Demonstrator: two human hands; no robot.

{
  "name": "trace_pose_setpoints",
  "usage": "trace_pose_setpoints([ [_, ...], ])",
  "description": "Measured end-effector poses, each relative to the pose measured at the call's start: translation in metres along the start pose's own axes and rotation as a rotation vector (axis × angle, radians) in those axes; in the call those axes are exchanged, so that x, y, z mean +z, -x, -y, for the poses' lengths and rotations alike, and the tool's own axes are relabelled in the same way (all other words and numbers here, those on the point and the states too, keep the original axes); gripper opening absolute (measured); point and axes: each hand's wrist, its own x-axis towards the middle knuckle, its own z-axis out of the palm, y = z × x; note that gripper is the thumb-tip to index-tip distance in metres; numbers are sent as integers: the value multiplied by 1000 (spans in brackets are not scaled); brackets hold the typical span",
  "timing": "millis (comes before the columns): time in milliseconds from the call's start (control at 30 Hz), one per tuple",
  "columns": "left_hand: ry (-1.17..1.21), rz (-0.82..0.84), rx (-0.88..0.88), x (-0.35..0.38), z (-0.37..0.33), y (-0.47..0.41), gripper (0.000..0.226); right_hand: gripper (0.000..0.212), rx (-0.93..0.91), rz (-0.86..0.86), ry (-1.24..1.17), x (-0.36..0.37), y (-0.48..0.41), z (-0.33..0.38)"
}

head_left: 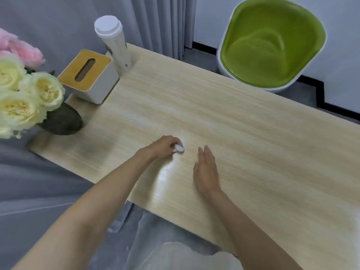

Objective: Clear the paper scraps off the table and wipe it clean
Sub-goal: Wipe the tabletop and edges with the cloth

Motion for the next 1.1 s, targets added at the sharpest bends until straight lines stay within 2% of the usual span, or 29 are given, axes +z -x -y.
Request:
trace_pose_setpoints([
  [133,30,20,-58,34,5,61,29,52,-57,47,10,11,34,3],
  [400,52,14,-169,99,16,187,29,53,-179,177,84,52,98,21],
  [500,-133,117,-298,120,38,236,28,54,-238,217,114,61,118,31],
  [567,-160,78,-405,129,57,271,27,54,-244,232,106,63,126,35],
  [667,18,-273,-458,112,70,291,21,49,-209,218,96,67,131,37],
  [733,207,-418,-486,93,62,291,21,43,-177,206,82,68,135,41],
  [800,359,-417,-534,80,55,290,19,42,-119,197,-6,67,139,50],
  [867,515,-349,-531,73,50,293,20,41,-6,227,-190,65,143,62],
  [1000,1126,-283,-336,72,30,305,22,38,280,400,-680,61,149,84],
  [1100,1323,-269,-264,76,24,308,26,31,321,563,-1010,55,162,100],
])
